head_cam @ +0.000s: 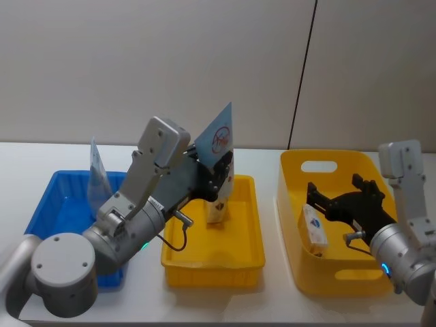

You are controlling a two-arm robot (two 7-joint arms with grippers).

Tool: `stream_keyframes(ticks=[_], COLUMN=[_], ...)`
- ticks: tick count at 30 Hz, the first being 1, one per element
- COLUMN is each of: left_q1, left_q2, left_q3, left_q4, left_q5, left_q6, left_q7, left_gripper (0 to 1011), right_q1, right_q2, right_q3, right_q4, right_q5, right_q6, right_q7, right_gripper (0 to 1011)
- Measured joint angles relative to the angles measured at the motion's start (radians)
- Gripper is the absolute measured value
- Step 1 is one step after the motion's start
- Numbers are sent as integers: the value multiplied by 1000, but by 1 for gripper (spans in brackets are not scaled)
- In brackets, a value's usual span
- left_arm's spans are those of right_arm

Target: Bimanual collaborative sorting of washing and personal care products

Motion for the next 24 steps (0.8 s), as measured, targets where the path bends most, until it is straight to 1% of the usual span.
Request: stream_keyframes(ticks=[5, 13, 15, 16, 17, 18, 21, 24], left_q1=[-2, -4, -4, -4, -4, -4, -4, -5], left_q2=[-2, -4, -5, -5, -5, -5, -5, -6], left_q3=[2, 4, 4, 4, 4, 4, 5, 5], left_q4=[2, 5, 5, 5, 5, 5, 6, 6], left_q5=[0, 1, 1, 1, 2, 2, 2, 2], left_q6=[-2, -5, -5, -5, -5, -5, -6, -6], left_q7=[-3, -6, -7, -7, -7, -7, -8, -8], left_gripper=[290, 290, 289, 289, 289, 289, 290, 289], right_q1=[5, 27, 36, 36, 47, 47, 64, 76], right_q2=[12, 45, 56, 56, 67, 67, 85, 96], right_q3=[-10, -41, -54, -54, -69, -69, -91, -107], right_q4=[2, 12, 17, 17, 22, 22, 32, 40], right_q5=[1, 1, -1, -1, -2, -2, -3, -5], right_q6=[5, 15, 17, 17, 18, 18, 16, 13], right_q7=[29, 105, 130, 130, 153, 153, 195, 220], right_gripper=[1004, 1004, 1004, 1004, 1004, 1004, 1004, 1004])
